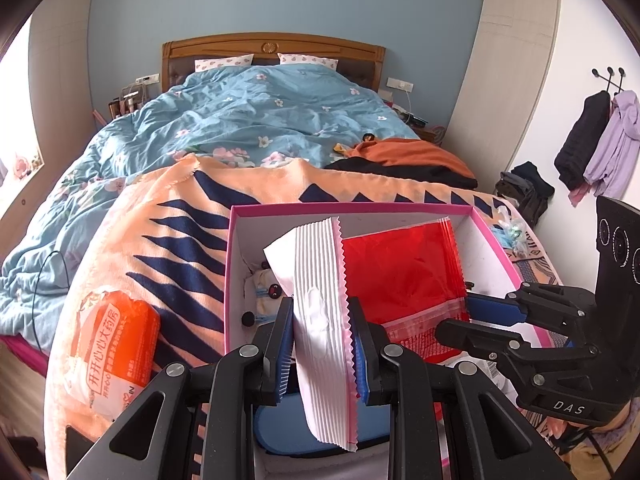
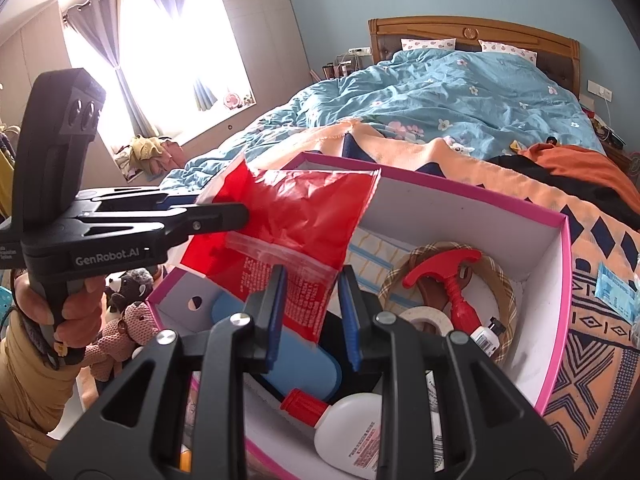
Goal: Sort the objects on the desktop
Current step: 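Hold the red packet with both grippers above the pink box, then lower the red packet with both grippers into the pink box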
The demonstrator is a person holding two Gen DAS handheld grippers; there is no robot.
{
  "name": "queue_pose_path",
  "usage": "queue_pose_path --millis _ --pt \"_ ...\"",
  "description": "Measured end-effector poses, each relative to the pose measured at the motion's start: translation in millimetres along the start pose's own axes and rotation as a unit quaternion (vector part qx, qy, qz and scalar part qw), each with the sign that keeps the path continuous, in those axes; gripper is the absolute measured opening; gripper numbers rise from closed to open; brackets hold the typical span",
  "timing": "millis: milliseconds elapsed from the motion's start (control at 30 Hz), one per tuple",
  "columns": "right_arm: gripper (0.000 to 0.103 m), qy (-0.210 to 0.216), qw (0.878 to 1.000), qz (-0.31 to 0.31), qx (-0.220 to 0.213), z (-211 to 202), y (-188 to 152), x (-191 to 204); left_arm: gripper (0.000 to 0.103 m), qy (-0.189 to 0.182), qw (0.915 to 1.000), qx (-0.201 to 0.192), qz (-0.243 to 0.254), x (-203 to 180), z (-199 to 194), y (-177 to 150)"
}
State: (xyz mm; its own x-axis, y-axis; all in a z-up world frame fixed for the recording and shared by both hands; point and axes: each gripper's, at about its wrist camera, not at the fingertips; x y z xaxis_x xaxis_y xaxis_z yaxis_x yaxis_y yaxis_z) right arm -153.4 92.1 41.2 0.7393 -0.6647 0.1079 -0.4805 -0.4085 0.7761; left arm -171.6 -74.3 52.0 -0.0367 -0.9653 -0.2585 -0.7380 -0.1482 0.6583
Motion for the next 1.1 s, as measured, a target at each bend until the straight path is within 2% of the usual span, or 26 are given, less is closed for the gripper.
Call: queue_pose_path --millis 1100 --pt "0.029 -0.005 1.0 0.019 0.008 17.4 5.3 -11.3 0.024 0.025 0.9995 0.005 0.017 -5.2 19.1 11.8"
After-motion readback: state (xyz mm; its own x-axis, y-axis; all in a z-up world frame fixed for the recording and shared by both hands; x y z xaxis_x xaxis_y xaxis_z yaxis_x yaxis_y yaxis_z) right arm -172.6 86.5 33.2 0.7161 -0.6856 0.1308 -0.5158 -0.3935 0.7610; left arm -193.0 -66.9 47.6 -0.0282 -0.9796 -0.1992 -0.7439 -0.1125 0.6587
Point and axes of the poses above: each gripper's, at about its wrist camera, not at the fingertips, and z roughly the way its jaws point, x to its left, y to its top, and after that the axes turned 9 degrees about -z, right-handed
